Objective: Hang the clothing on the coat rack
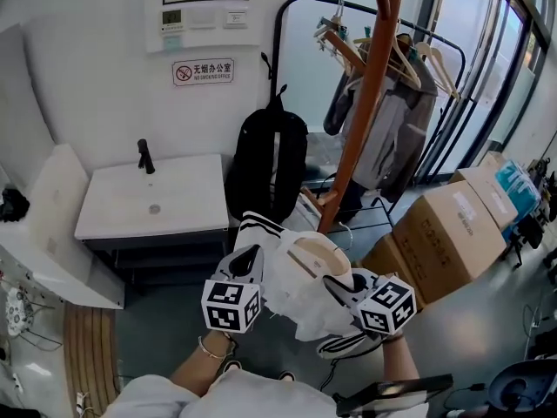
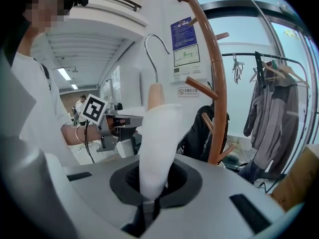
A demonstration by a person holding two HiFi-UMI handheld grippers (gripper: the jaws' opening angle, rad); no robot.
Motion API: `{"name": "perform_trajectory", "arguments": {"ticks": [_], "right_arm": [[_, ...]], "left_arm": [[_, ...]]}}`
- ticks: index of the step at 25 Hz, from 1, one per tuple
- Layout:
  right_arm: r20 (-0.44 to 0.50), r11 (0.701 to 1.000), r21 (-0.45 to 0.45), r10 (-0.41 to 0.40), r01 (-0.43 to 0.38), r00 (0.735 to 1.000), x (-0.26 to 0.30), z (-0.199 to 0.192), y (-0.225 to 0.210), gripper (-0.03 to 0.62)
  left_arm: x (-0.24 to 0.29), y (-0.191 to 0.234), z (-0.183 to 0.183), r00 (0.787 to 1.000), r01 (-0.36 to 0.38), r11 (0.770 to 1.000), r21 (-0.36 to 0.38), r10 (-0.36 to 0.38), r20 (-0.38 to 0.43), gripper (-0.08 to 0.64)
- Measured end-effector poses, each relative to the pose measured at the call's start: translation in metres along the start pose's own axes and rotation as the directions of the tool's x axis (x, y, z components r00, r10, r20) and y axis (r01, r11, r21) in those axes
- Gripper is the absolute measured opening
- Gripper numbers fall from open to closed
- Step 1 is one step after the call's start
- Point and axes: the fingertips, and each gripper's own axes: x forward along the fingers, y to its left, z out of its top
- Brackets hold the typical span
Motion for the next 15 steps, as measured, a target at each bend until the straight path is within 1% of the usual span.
{"name": "perform_trajectory", "arguments": {"ticks": [2, 4, 6, 9, 15], "right_arm": [[0.000, 1.000, 0.009, 0.028, -0.028, 1.000, -0.003, 0.006, 0.001, 0.026], [0.003, 0.997, 0.022, 0.074, -0.074, 0.997, -0.006, 0.015, 0.007, 0.026], [0.005, 0.994, 0.016, 0.106, -0.106, 0.994, -0.008, 0.026, 0.012, 0.026], [0.010, 0.992, 0.015, 0.127, -0.127, 0.992, -0.016, 0.045, 0.012, 0.026], [0.012, 0.985, 0.054, 0.163, -0.163, 0.987, -0.040, 0.080, 0.012, 0.026]], "left_arm": [[0.000, -0.001, 0.008, 1.000, -0.001, 1.000, 0.017, 0.001, 0.012, 0.009], [-0.001, -0.002, 0.019, 1.000, 0.009, 1.000, 0.030, -0.010, 0.024, 0.009], [-0.002, -0.002, 0.031, 0.999, 0.016, 0.999, 0.043, -0.018, 0.037, 0.009], [-0.006, -0.002, 0.049, 0.998, 0.019, 0.998, 0.060, -0.023, 0.057, 0.009], [-0.017, -0.006, 0.081, 0.996, 0.023, 0.995, 0.100, -0.031, 0.083, 0.009]]}}
